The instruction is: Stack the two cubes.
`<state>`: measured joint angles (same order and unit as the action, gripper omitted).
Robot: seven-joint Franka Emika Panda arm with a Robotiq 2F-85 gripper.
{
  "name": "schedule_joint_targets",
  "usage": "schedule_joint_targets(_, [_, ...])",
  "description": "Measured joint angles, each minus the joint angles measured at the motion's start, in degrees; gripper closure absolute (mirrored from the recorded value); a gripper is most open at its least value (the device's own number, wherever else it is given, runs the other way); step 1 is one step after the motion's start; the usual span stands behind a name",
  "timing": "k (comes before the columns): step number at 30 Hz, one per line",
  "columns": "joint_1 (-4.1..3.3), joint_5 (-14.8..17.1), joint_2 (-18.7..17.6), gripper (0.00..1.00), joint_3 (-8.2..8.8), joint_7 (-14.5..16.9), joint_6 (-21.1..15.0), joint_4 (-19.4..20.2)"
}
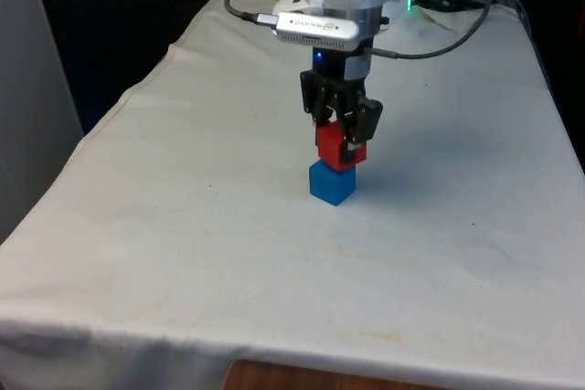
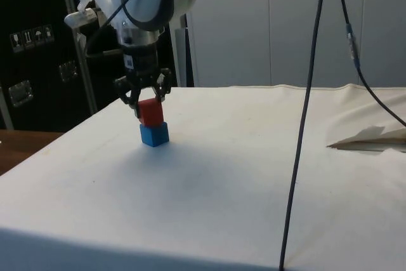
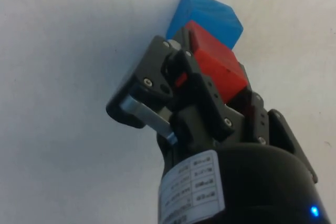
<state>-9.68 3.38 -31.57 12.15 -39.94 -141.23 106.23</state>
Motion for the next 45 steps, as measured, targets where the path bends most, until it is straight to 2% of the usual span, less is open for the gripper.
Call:
schedule_joint_targets(6, [0.06, 0.0, 0.0, 0.97, -0.06, -0.2, -0.3, 0.2])
schedule_joint_targets(8, [0.06, -0.1, 0.0, 0.82, -0.06, -0.2, -0.3, 0.2])
schedule_joint_targets(9, [0.06, -0.1, 0.0, 0.82, -0.06, -0.2, -0.3, 0.2])
schedule_joint_targets(12, [0.06, -0.1, 0.0, 0.53, -0.06, -0.2, -0.3, 0.2])
schedule_joint_targets(13, [0.06, -0.1, 0.0, 0.3, -0.06, -0.2, -0.3, 0.2])
schedule_joint_targets(16, [0.06, -0.1, 0.0, 0.02, -0.06, -0.2, -0.2, 0.2])
schedule_joint_targets(28, [0.06, -0.3, 0.2, 0.0, 0.0, -0.1, 0.0, -0.1])
schedule_joint_targets(33, [0.06, -0.9, 2.7, 0.0, 0.06, 0.1, 3.4, -0.6])
schedule_joint_targets(38, [0.06, -1.4, 4.0, 0.0, 0.06, 0.1, 4.7, -0.7])
schedule_joint_targets(45, [0.11, -2.1, 6.4, 0.0, 0.06, 0.9, 8.5, -1.8])
